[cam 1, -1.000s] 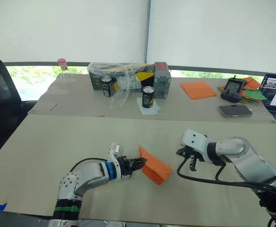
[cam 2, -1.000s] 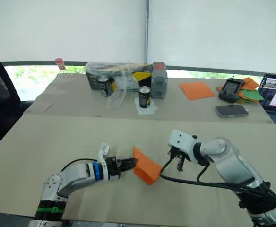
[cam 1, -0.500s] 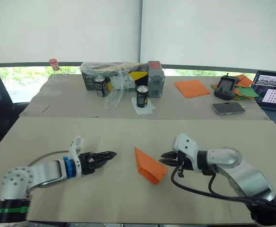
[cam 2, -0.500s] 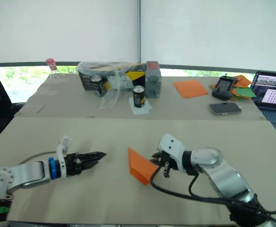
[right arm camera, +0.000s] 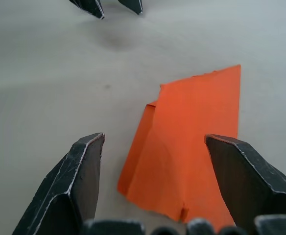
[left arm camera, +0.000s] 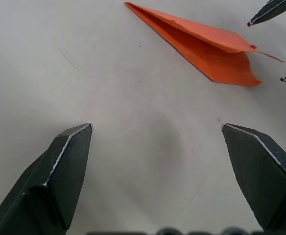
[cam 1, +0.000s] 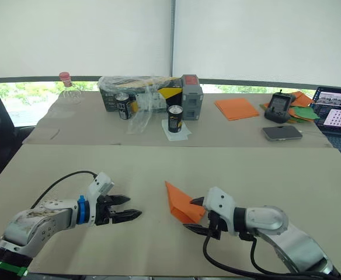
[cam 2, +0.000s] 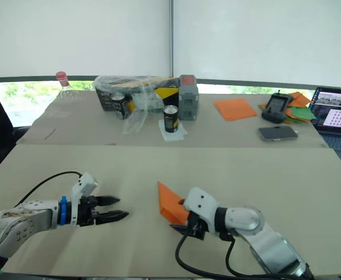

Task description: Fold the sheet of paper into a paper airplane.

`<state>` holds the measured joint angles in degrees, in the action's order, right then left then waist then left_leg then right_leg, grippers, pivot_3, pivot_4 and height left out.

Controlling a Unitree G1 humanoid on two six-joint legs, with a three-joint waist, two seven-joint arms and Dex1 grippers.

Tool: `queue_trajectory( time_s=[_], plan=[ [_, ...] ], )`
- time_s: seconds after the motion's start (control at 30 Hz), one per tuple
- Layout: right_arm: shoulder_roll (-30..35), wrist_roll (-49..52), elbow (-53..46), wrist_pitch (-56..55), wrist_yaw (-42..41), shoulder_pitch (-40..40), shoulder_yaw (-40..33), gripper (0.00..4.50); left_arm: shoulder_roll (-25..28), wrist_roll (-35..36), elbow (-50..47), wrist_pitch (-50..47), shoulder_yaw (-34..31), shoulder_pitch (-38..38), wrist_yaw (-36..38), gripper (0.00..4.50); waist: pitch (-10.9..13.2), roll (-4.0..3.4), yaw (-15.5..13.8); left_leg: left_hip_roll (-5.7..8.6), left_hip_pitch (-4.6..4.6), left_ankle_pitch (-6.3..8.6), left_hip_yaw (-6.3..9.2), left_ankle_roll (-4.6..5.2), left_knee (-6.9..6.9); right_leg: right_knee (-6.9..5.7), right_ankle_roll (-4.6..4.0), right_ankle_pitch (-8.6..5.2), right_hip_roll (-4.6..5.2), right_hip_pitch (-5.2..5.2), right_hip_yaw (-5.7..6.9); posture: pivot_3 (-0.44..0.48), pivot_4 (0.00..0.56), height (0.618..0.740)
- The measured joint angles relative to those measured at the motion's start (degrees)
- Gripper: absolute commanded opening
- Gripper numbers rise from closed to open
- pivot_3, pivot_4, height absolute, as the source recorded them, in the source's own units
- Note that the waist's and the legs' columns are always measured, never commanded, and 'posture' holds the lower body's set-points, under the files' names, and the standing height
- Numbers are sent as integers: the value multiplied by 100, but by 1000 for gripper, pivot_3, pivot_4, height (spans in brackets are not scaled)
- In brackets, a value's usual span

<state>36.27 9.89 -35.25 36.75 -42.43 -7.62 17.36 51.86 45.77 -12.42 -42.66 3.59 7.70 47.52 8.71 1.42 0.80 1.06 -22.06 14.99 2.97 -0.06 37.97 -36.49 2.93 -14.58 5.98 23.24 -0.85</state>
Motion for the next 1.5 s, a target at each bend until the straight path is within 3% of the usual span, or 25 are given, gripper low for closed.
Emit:
queue_trajectory(
  time_s=[0.1,0.13,0.47,0.77,1.0,1.17,1.43,1.5],
  plan=[
    [-3,-129,-15,68,212,-43,6,3646,-91,-193,92,13,-6,112,158,4500,0,0,-3,0,4,0,0,0,0,-10,1,0,0,0,0,0,150,740],
    [-4,-177,-21,102,276,-42,7,3408,-128,-283,123,21,-8,126,204,4500,0,0,-3,0,5,0,1,0,0,-14,1,-1,0,1,0,0,150,740],
    [48,-538,-74,263,525,-64,245,92,-272,-545,167,20,-268,-23,399,4500,0,0,2,-1,8,0,2,0,0,-21,4,-3,-1,2,0,0,150,740],
    [533,-988,196,-1119,-44,-290,535,19,-566,-730,74,112,-472,-117,438,4500,0,1,-1,-1,9,0,2,0,3,-23,4,-3,-1,0,1,0,150,740],
    [796,-1498,1603,-3720,-833,-752,911,19,-676,-799,-160,297,-438,47,693,4500,0,1,1,-1,12,0,-3,0,5,-22,4,-3,0,-4,-1,0,150,740],
    [788,-1583,2101,-4895,-1095,-906,916,19,-629,-744,-299,260,-430,84,942,4500,0,1,4,-2,13,-1,-1,0,6,-26,4,-3,-1,-2,-1,0,150,740],
    [717,-1593,2246,-5391,-1322,-958,871,19,-550,-1007,-257,391,-244,191,1215,4500,0,1,-4,-2,12,0,-1,0,12,-28,4,-3,-1,-4,-1,0,150,740],
    [641,-1602,2247,-5386,-1301,-946,859,0,-627,-1101,-223,436,-211,259,1207,3949,0,1,-9,-2,12,0,-1,0,13,-29,4,-3,-1,-4,-1,0,150,740]
  ],
)
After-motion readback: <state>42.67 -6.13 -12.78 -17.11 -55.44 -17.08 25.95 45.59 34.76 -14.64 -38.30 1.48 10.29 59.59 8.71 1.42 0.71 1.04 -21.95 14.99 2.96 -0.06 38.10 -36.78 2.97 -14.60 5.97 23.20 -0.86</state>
